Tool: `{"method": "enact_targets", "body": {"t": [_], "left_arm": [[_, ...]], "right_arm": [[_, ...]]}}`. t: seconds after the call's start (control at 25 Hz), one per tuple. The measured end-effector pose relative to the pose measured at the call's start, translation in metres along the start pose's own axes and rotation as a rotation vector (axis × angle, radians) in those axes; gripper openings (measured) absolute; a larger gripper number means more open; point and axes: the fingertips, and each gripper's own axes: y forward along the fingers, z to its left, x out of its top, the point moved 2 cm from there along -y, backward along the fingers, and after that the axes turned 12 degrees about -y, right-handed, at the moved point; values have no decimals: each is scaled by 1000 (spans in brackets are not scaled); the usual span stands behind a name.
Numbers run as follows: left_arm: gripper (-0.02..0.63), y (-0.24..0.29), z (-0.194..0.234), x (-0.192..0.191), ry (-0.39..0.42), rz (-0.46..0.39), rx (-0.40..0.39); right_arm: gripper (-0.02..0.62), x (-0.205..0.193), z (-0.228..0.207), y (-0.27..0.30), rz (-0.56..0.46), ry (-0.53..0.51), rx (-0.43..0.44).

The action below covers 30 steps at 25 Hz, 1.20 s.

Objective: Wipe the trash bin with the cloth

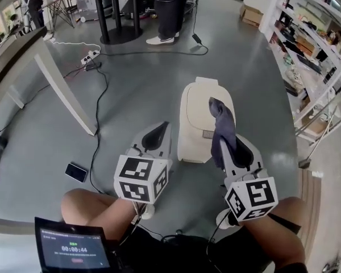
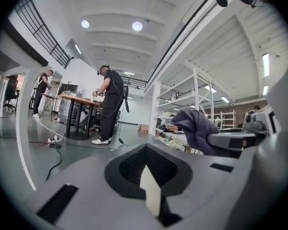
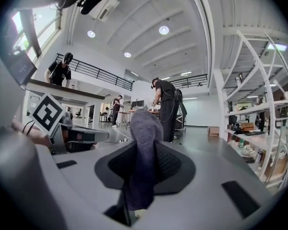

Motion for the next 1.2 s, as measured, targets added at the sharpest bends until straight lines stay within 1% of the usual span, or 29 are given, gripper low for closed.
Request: {"method": "enact_targets", "body": {"t": [0.12,0.2,0.28,0.32,0.4,0.52,0.6,0.64,0.72,0.8,1.08,1.2], "left_arm": [[-3,-15,-31,5,15,-23,-5],[-2,-26,-60,10,25,-37,-16],[-3,-34,-87,18,42,-70,-29],[-2,-38,-96,22,53,-91,-34],[-3,-46,-107,26,83,-125,-35],[-3,-52,-126,19,124,-129,-38],[-3,-57,-126,10,117,-124,-29],[-2,-62,-120,1,94,-119,-9],[-3,-69,-108,-23,32,-79,33],[-3,-65,-105,-33,8,-53,38],[-3,-66,-109,-19,54,-87,24],[-3,-64,-109,-21,69,-74,35]], "right_arm": [[89,1,-22,-50,-21,-6,-65],[89,-4,-39,-81,-28,13,-123],[89,-13,-53,-102,-30,34,-168],[89,-18,-54,-107,-26,36,-180],[89,-26,-51,-113,-11,29,-176],[89,-27,-51,-129,-22,21,-167],[89,-24,-52,-133,-38,15,-174],[89,-22,-52,-133,-41,10,-175],[89,-21,-53,-132,-40,9,-173],[89,-25,-54,-130,-40,18,-169],[87,-25,-39,-125,-29,-3,-149],[87,-27,-39,-124,-31,-2,-151]]}}
